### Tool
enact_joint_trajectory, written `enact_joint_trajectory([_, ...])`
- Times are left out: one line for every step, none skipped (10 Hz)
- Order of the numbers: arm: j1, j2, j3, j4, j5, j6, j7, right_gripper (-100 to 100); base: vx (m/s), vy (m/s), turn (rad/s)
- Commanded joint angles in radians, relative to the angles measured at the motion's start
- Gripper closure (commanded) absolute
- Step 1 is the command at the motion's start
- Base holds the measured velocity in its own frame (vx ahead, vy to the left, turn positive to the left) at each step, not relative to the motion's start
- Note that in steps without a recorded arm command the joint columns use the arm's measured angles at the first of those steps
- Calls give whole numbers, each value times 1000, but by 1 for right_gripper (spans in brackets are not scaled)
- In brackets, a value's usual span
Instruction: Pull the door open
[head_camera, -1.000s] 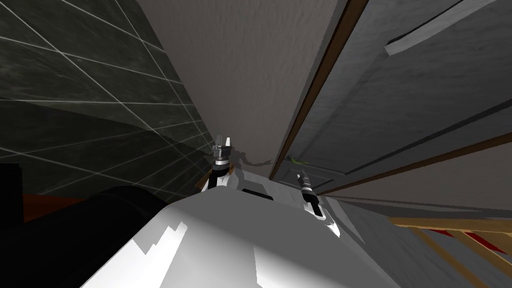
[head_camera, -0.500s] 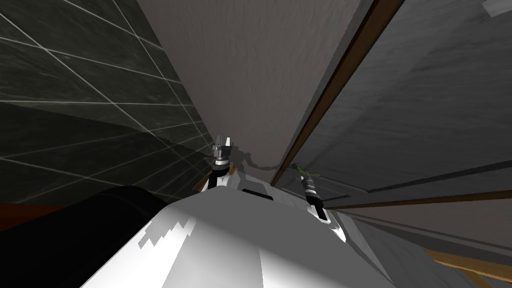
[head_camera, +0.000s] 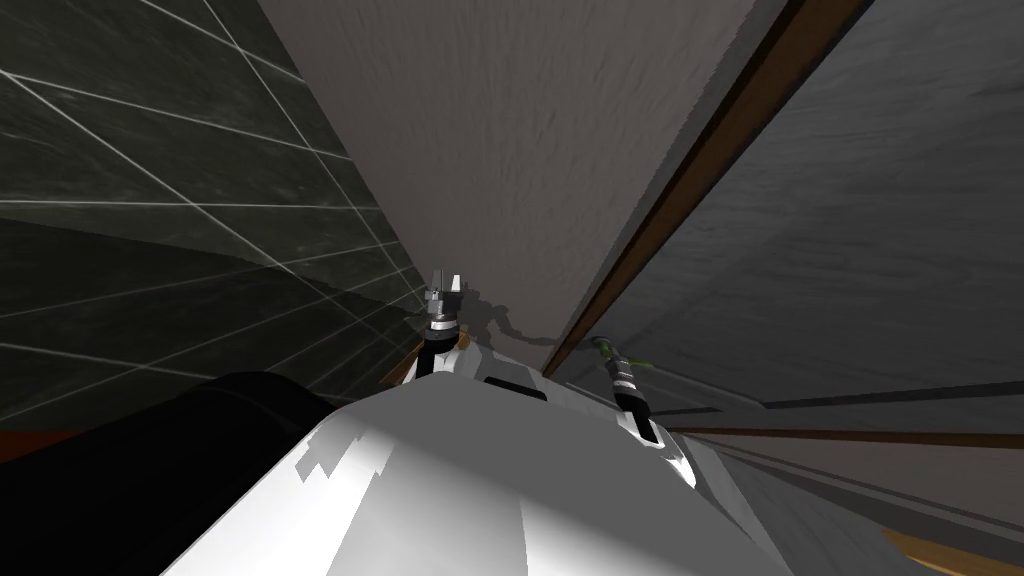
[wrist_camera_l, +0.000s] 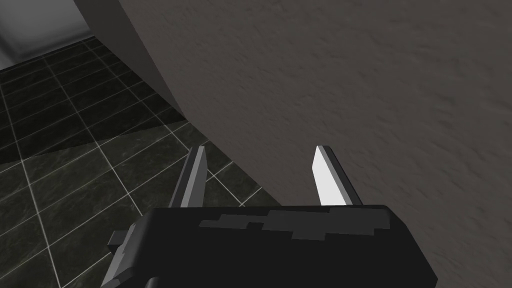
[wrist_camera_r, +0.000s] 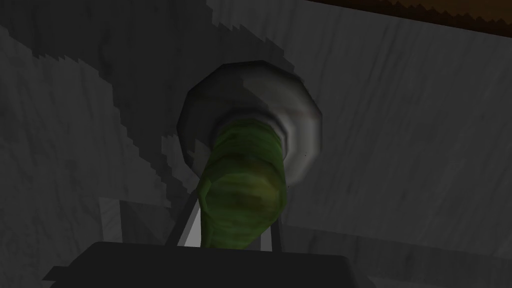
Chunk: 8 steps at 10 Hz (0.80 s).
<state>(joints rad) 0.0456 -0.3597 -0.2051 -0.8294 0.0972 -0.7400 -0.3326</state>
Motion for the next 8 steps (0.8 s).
enact_joint_trajectory([1,0,1,0,1,0,1,100,-26,-2,9])
enact_joint_trajectory([1,0,1,0,1,0,1,100,-16,-1,3])
enact_joint_trajectory([1,0,1,0,1,0,1,100,-8,1,-3])
enact_joint_trajectory([1,0,1,0,1,0,1,100,0,0,0])
enact_joint_trajectory([16,-10,11,-1,8,-16,-16,100,-105,-32,109])
enact_joint_trajectory([25,-17,17,-3,13,-28,-27,100,-190,-73,130])
enact_joint_trajectory([30,-21,20,-5,16,-34,-33,100,-174,-28,91])
enact_joint_trajectory([41,-30,27,-7,21,-48,-47,100,-196,-23,102])
